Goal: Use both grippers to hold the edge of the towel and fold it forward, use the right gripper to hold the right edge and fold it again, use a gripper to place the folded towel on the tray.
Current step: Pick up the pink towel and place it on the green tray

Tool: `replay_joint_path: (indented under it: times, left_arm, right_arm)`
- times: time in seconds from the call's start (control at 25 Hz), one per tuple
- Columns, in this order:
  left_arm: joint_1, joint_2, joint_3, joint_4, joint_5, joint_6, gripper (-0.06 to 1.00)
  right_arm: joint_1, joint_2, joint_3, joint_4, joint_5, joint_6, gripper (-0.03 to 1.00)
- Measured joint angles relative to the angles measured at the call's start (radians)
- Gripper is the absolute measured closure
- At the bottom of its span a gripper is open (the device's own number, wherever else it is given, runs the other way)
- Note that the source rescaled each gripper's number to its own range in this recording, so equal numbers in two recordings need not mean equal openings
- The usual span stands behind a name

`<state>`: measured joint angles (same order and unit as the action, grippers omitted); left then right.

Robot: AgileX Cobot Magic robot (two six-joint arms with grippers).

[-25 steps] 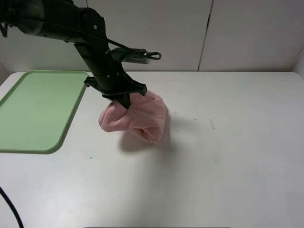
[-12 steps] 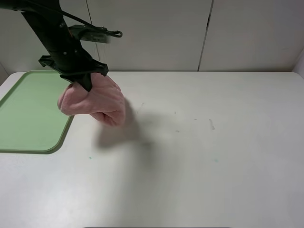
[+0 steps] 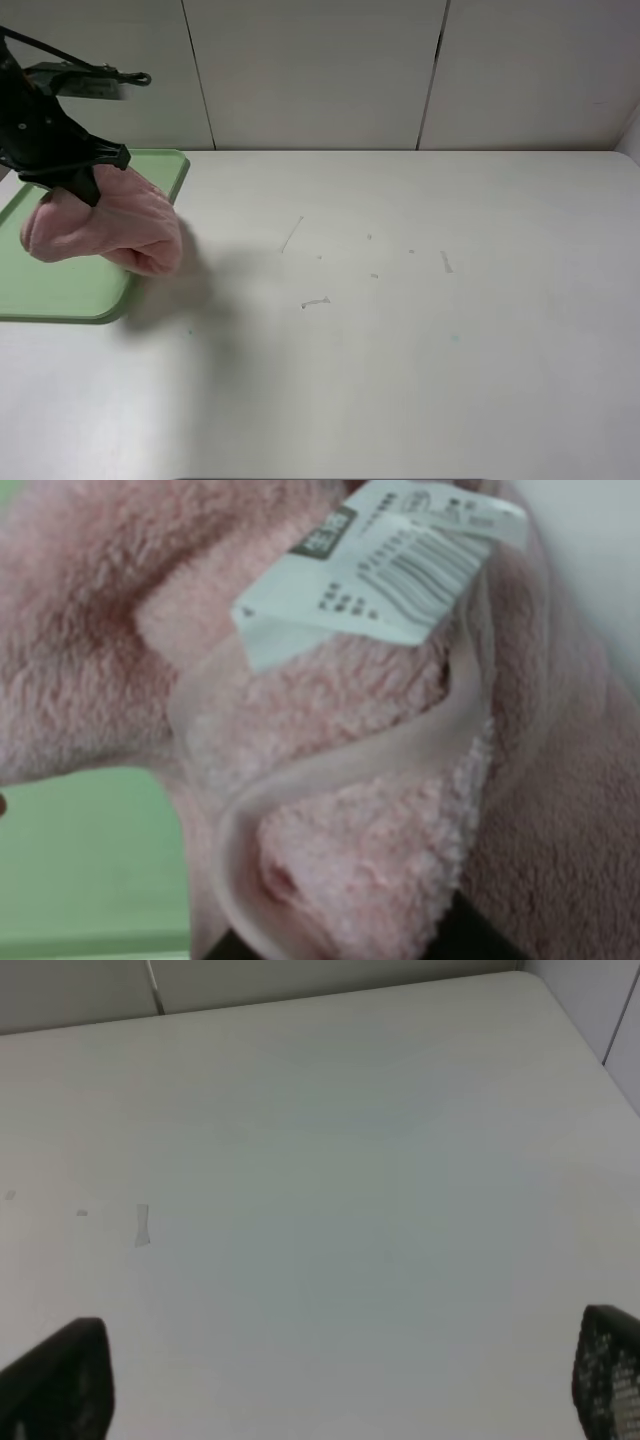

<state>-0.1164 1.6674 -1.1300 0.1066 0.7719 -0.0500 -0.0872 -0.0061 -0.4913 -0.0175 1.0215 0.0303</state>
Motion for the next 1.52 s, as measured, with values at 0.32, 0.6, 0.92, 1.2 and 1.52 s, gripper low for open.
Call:
replay_joint_path:
  times: [0.32, 0.6, 0.92, 1.2, 1.52]
  left_arm:
    - [0.065, -0.001, 0.0, 0.063, -0.097, 0.008, 0.83]
    - [0.095, 0.017, 0.005, 0.051, -0.199, 0.015, 0.83]
    - [0.095, 0.123, 0.009, 0.065, -0.259, 0.018, 0.83]
    - [0.106, 0.131, 0.043, 0.141, -0.254, 0.018, 0.83]
    - [0.173, 0.131, 0.087, 0.154, -0.225, 0.018, 0.83]
  right_arm:
    - [0.0, 0.0, 0.0, 0.0, 0.0, 0.0, -0.03]
    - [0.0, 0.0, 0.0, 0.0, 0.0, 0.0, -0.03]
    - [0.0, 0.0, 0.0, 0.0, 0.0, 0.0, -0.03]
    - [0.0, 0.0, 0.0, 0.0, 0.0, 0.0, -0.03]
    - [0.0, 0.0, 0.0, 0.0, 0.0, 0.0, -0.03]
